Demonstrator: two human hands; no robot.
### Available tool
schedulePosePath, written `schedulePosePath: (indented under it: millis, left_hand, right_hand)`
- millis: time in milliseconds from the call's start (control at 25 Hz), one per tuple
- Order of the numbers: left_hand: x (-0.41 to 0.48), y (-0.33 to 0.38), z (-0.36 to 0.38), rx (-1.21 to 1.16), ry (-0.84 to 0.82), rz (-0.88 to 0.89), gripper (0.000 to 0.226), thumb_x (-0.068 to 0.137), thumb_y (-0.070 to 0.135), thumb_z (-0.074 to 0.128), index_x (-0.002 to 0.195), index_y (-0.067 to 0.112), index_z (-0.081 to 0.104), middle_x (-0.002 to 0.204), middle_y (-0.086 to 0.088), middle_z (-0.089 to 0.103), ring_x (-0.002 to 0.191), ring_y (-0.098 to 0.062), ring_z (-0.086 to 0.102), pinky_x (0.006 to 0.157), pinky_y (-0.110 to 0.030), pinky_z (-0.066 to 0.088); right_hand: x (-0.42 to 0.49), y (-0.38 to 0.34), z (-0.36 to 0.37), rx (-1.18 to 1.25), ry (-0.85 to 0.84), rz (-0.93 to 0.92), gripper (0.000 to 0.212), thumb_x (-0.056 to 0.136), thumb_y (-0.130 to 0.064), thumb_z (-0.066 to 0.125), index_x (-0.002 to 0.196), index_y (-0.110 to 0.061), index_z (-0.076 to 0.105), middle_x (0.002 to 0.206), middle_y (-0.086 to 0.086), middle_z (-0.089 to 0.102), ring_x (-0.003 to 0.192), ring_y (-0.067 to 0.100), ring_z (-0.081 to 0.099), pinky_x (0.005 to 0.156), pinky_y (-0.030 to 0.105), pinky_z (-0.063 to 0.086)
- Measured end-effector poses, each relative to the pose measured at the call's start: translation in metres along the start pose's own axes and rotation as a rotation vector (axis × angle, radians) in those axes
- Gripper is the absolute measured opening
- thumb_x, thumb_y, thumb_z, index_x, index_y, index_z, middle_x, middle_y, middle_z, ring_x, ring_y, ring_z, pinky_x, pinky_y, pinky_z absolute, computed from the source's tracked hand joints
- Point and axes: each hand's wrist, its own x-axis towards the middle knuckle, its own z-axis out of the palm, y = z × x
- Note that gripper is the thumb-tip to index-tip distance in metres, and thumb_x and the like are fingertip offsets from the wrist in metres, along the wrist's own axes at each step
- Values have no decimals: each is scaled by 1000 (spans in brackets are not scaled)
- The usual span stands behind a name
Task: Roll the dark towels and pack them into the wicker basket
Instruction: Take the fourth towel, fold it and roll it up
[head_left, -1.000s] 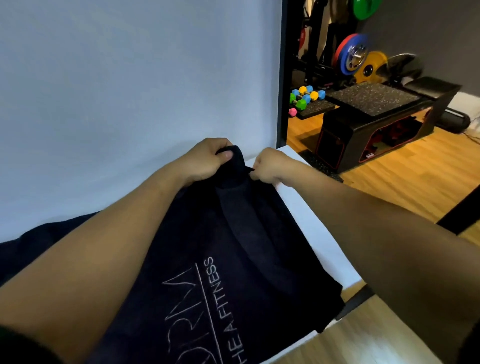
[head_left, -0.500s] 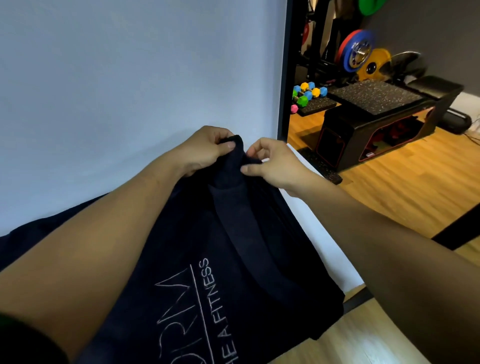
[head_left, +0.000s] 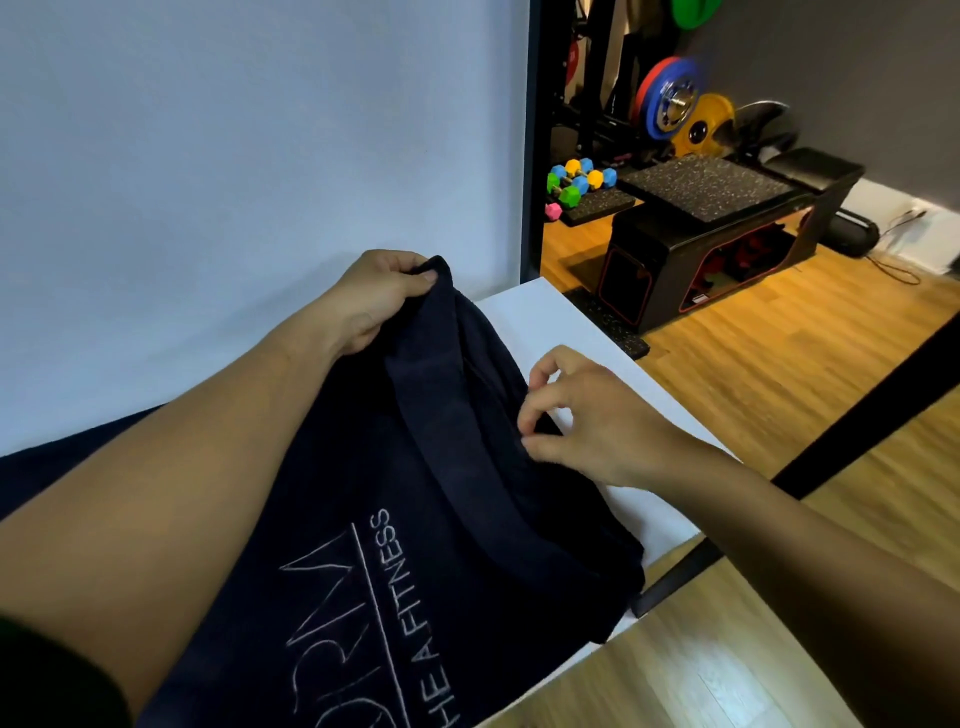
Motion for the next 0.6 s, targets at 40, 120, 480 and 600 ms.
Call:
schedulePosePath:
  millis: [40,120,480,600]
  left_hand:
    - [0,-1,0,3,13,-5,12,99,11,58,98,9,71,107,-20,71,91,-27,66,91,-41,54]
    - [2,-5,1,15,35,-17,13,99,14,59,98,12,71,96,-11,72,87,-23,67,86,-37,56]
    - [6,-18,7,-57,148,-28,13,95,22,67,88,12,71,82,-5,71,71,-17,66,74,-33,57]
    - [12,-29,8,3,227,-44,26,91,36,70,81,12,68,77,-2,70,69,-17,65,68,-30,55]
  right_hand:
    - [-9,-6,-3,17,-35,-36,13,83,-31,79,75,-36,70,109,-18,47,94,-6,46,81,18,36]
    - [-34,-21,-4,71,-130,-153,13,86,-41,74,77,-32,75,99,-21,57,95,-2,45,83,13,34]
    - [-135,-45,9,16,102,162,55,61,-88,45,93,-43,49,84,-7,52,86,8,50,65,21,39]
    - [-147,-31,25,163,255,234,20,81,-49,70,95,-49,55,78,-6,64,76,8,58,64,13,41]
